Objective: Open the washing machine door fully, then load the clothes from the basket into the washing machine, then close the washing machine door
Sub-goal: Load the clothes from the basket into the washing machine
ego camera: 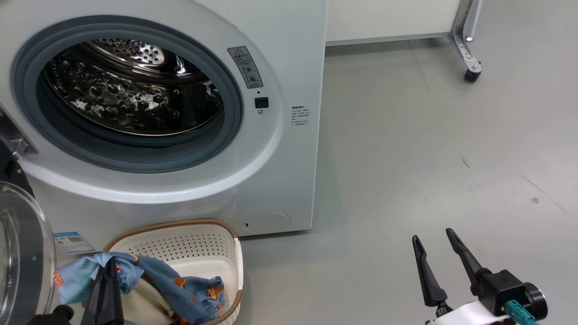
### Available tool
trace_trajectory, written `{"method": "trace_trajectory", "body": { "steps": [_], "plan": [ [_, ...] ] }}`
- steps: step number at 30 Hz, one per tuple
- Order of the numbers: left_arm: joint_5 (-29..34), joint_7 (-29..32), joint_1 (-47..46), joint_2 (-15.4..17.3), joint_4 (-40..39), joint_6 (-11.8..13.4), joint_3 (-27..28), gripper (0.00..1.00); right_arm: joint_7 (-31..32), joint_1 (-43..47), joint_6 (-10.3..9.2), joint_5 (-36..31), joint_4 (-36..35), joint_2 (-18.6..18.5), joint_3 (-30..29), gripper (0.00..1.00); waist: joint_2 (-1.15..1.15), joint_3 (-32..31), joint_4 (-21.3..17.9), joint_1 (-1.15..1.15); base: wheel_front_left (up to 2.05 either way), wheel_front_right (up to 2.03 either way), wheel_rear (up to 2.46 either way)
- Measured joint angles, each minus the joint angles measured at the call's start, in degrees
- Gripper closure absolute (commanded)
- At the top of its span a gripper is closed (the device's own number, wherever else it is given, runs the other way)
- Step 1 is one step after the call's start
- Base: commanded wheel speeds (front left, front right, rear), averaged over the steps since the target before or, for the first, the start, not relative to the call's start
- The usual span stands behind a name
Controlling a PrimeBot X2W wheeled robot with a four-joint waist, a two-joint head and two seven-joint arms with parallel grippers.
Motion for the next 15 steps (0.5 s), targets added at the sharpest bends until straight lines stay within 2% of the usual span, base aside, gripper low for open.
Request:
{"method": "trace_trajectory", "body": {
  "steps": [6, 15],
  "plan": [
    [0.51, 0.00, -4.22, 1.31, 0.19, -0.09, 0.83, 1.00, 0.00, -0.33, 0.00, 0.00, -1.12, 0.08, 0.94, 0.00, 0.00, 2.63, -2.01, 0.00, 0.00, 0.00, 0.00],
    [0.59, 3.66, -16.00, 7.20, 2.61, 0.09, 4.87, 1.00, 0.00, -3.15, -0.11, 1.78, -2.58, 0.10, 3.66, 0.00, 0.00, 8.44, -5.92, 0.00, 0.00, 0.00, 0.00]
  ]
}}
